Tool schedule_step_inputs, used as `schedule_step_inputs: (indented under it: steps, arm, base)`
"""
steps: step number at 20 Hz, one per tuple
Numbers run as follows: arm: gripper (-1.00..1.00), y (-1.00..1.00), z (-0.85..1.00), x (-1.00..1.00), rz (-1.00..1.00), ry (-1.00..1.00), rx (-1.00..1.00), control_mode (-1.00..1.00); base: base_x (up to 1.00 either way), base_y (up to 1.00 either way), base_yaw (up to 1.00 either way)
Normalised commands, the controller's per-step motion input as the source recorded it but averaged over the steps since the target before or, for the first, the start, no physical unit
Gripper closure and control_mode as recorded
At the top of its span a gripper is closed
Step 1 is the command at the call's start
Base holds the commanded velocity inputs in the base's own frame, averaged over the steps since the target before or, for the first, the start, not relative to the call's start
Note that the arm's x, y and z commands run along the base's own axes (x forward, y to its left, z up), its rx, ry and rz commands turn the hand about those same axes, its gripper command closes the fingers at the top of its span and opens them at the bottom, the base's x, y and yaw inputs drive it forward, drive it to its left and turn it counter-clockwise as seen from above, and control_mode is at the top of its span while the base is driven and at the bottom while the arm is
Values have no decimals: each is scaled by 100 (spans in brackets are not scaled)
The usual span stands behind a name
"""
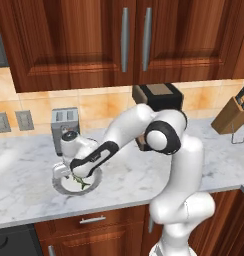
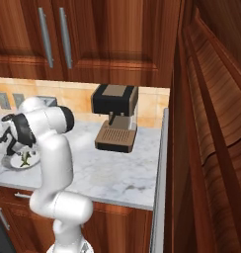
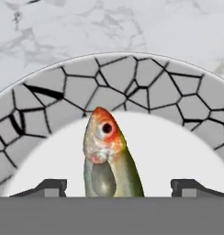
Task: Place the fish on the top rack of the oven, and slide the tray back inside. Close the oven door.
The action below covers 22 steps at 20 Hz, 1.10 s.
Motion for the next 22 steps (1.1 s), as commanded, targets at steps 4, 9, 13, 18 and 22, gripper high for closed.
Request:
schedule_step_inputs:
  steps: [4,9,13,18,22]
  arm:
    - [100,10,-5,0,0,0,-2,-100]
    - [100,-27,14,-48,0,-14,0,-100]
    - [100,-97,66,-70,3,-31,0,-100]
    - [100,-100,78,-62,1,-32,5,-100]
    - [100,-100,87,-60,0,-29,29,-100]
  base:
    - [0,0,0]
    - [0,0,0]
    - [0,0,0]
    - [0,0,0]
    - [0,0,0]
